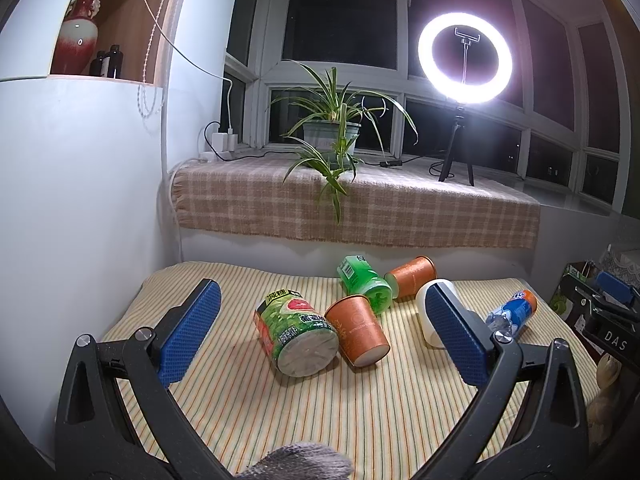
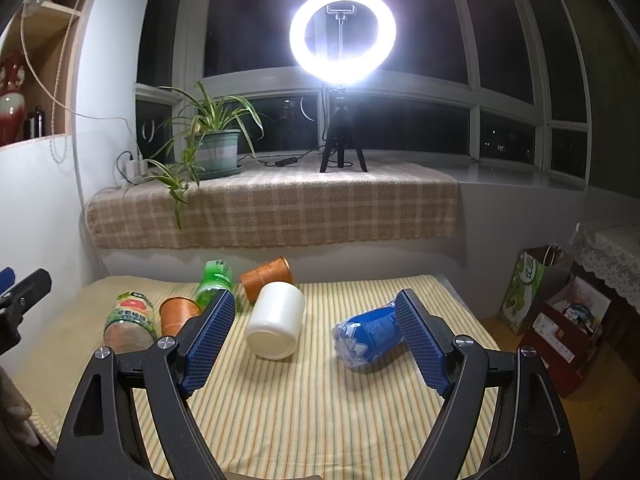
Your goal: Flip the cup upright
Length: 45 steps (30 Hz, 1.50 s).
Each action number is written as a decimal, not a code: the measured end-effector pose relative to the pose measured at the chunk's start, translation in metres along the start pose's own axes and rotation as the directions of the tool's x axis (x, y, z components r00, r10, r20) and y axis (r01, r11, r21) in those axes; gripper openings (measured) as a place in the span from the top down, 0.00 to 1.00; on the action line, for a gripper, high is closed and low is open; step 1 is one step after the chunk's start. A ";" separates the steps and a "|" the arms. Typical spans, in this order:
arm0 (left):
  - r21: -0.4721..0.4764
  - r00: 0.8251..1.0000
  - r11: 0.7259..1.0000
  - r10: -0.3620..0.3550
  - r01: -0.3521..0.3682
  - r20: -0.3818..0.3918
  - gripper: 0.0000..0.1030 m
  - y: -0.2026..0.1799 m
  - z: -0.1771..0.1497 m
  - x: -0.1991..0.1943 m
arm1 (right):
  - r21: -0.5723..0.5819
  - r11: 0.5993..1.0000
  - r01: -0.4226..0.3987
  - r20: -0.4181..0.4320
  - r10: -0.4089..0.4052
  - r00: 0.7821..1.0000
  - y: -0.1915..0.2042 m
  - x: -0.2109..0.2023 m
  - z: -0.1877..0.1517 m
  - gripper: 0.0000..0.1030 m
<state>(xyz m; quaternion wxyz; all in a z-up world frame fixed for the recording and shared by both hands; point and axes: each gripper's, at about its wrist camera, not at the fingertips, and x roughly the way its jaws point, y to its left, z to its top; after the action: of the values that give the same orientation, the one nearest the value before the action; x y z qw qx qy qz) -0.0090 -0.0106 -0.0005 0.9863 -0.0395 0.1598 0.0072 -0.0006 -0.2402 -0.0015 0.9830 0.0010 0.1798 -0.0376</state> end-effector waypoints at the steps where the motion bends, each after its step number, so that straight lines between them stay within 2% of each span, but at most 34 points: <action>1: -0.001 1.000 1.000 0.001 -0.001 0.001 0.00 0.005 0.001 0.004 | -0.004 1.000 0.005 0.004 -0.005 1.000 0.001 0.000 -0.001 0.20; 10: -0.003 1.000 1.000 0.000 0.000 -0.007 0.00 -0.004 -0.004 -0.003 | -0.027 0.999 0.029 0.019 -0.029 0.999 0.004 0.001 0.001 0.20; 11: -0.001 1.000 1.000 -0.001 0.001 -0.001 0.00 0.007 0.001 0.005 | -0.027 0.999 0.030 0.019 -0.030 0.999 0.004 0.001 0.000 0.20; 15: -0.001 1.000 1.000 0.000 0.000 -0.003 0.00 0.006 -0.001 0.001 | -0.027 0.999 0.034 0.021 -0.033 0.999 0.004 0.001 0.001 0.20; 45: -0.002 1.000 1.000 0.002 -0.002 -0.010 0.00 0.010 -0.005 0.007 | -0.047 0.999 0.022 0.012 -0.022 1.000 0.013 0.006 0.001 0.20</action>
<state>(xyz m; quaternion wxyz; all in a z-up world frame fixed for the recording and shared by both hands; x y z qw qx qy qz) -0.0043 -0.0010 -0.0082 0.9854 -0.0406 0.1650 0.0081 0.0062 -0.2281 -0.0031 0.9833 -0.0241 0.1750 -0.0442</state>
